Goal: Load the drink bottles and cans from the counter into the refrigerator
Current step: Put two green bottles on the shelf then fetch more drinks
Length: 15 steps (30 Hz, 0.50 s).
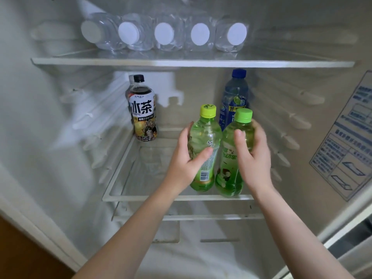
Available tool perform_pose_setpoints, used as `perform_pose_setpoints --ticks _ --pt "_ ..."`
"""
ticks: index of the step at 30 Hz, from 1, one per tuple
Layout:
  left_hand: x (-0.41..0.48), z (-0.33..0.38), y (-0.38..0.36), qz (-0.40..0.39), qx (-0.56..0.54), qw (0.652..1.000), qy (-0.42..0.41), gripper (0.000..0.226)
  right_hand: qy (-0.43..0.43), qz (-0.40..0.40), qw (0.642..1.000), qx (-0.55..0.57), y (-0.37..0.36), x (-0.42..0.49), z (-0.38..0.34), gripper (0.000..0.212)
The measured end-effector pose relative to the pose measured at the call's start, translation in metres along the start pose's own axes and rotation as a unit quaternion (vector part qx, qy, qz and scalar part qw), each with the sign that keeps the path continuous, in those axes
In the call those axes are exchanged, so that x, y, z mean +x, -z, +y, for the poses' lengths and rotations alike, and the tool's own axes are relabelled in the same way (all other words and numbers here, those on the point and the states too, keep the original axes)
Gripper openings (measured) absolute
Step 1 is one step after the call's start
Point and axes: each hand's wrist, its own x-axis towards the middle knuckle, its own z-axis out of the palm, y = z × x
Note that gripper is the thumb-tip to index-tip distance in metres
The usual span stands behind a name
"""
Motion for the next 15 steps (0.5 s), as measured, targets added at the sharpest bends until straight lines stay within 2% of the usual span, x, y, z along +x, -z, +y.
perform_pose_setpoints --ticks 4,7,10,15 --pt "-0.022 -0.024 0.004 0.012 0.057 0.996 0.06 0.067 -0.038 -0.025 0.999 -0.014 -0.001 -0.033 0.025 0.051" --pt "-0.032 -0.038 0.002 0.016 0.124 0.991 0.048 0.076 -0.03 -0.014 0.995 -0.091 -0.001 -0.055 0.039 0.047" --pt "-0.029 -0.044 0.001 0.018 0.142 0.989 0.026 0.072 -0.027 -0.014 0.99 -0.14 -0.002 -0.06 0.043 0.049" --pt "-0.013 -0.046 -0.006 -0.005 0.151 0.988 0.032 0.068 -0.018 -0.033 0.989 -0.144 0.0 -0.037 0.05 0.045"
